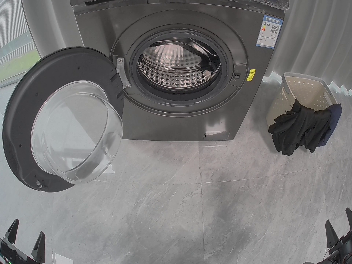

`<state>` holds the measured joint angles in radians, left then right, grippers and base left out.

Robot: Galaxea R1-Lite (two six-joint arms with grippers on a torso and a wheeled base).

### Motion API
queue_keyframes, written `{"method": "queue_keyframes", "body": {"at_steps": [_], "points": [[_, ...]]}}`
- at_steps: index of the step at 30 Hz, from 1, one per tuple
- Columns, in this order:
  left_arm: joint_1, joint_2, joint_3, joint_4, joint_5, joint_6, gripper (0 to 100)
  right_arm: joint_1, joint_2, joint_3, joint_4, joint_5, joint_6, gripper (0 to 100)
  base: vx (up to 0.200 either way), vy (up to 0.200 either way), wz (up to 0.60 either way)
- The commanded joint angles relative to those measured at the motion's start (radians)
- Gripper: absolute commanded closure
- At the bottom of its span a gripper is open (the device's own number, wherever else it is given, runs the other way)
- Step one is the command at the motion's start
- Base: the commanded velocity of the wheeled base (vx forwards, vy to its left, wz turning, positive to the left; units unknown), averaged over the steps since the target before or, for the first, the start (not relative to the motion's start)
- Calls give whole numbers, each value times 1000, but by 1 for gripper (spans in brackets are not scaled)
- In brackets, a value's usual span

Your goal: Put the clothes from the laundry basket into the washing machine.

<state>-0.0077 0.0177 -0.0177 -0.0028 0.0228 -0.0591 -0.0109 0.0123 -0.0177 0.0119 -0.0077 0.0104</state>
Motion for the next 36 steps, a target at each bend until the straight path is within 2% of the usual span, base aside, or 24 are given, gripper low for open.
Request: {"method": "queue_keyframes", "body": {"at_steps": [1,31,36], "points": [[0,-12,18,0,0,-1,0,0,-5,15,0,0,0,0,0,-200,0],[0,-12,18,0,0,-1,0,-1,-3,13,0,0,0,0,0,-200,0],[0,-12,18,0,0,-1,0,0,-5,13,0,0,0,0,0,0,0]]}}
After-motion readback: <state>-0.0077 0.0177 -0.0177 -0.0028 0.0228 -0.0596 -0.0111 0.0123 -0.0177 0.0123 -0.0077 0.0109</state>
